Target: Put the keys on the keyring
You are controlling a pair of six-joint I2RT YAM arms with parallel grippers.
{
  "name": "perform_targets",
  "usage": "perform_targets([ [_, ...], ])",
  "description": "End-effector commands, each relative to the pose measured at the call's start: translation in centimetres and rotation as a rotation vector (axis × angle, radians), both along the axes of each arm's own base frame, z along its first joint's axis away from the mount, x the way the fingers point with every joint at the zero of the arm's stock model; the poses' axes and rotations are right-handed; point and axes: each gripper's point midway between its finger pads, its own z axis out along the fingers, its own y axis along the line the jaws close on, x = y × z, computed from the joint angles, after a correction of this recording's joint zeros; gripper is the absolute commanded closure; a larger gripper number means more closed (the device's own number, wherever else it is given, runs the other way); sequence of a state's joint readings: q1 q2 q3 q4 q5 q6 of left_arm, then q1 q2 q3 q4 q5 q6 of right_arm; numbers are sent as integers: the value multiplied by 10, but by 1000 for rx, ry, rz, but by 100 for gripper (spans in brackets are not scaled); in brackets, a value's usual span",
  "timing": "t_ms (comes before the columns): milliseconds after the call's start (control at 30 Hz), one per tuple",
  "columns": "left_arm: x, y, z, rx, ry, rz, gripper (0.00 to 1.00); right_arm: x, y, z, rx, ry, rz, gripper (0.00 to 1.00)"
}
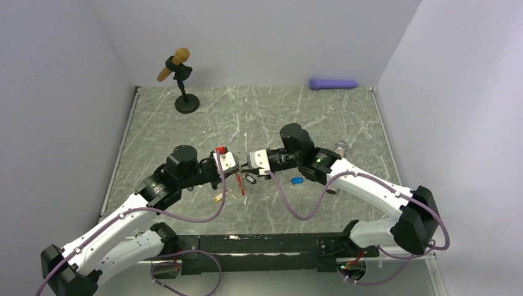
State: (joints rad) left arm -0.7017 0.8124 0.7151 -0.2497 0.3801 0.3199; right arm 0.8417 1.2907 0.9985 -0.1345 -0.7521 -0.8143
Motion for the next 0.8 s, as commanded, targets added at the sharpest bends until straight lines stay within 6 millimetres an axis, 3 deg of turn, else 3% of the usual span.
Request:
perform_targets([
  [0, -1, -8, 40, -89, -95, -39, 100, 0, 6, 16, 35, -37, 27, 80],
  [233, -3, -11, 44, -106, -96, -55, 100, -2, 8, 13, 35, -28, 43, 81],
  [333, -3, -13, 42, -104, -87, -62, 100, -3, 9, 13, 38, -33, 47, 89],
  [400, -4, -14, 42, -105, -85, -67, 100, -3, 9, 12, 34, -33, 54, 100],
  [567, -6, -12, 48, -138, -104, -64, 100, -6, 8, 16, 47, -16, 56, 100],
  [600, -7, -11, 50, -156, -117, -61, 94, -5, 8, 20, 58, -10, 50, 100],
  [700, -11, -4, 58, -249, -202, -36, 65, -9, 5, 34, 107, 11, 53, 100],
  [767, -15, 3, 64, -319, -265, -18, 55, -14, 2, 46, 144, 16, 54, 100],
])
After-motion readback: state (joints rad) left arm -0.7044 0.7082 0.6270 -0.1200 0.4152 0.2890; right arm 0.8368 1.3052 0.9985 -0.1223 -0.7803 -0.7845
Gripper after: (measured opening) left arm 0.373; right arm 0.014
